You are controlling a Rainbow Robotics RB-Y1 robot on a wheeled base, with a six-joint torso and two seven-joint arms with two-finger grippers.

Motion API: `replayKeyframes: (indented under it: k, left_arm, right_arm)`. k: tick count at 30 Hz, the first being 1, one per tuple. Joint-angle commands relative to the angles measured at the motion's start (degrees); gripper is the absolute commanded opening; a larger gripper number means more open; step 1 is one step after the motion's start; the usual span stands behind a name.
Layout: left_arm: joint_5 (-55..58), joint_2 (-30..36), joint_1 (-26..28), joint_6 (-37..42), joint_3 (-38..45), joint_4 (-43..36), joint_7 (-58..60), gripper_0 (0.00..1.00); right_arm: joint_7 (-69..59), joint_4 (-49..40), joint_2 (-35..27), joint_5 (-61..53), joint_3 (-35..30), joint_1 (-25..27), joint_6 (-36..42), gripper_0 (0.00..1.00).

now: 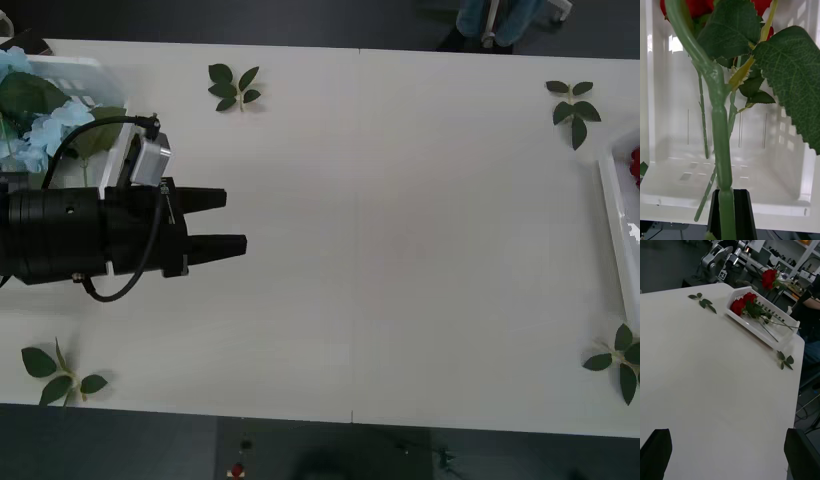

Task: Put the red flowers into the right box and the blue flowers into the left box

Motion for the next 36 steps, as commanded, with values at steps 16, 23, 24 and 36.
replayKeyframes:
  k: [16, 23, 24, 36]
  left_arm:
    - [0.43, -3.12, -11.08, -10.11, -6.74, -2.97, -0.76, 0.87]
    - [5.79, -3.03, -12.49, -9.14, -6.74, -2.35, -0.76, 0.87]
    - [6.14, -2.94, -12.67, -8.53, -6.74, -1.91, -0.76, 0.87]
    - [9.83, -0.22, -12.58, 4.74, -0.86, 8.28, -0.76, 0.86]
  right_arm:
    - [-2.83, -0.34, 0.30, -1.62, -0.62, 0.17, -1.58, 1.00]
    - [-2.48, -1.22, 0.92, -4.70, -0.62, 0.17, -0.35, 1.00]
    - [-2.30, -1.40, 1.10, -5.22, -0.62, 0.17, -0.35, 1.00]
    - [12.02, -8.78, 8.30, -20.34, -1.94, 0.17, 6.68, 1.00]
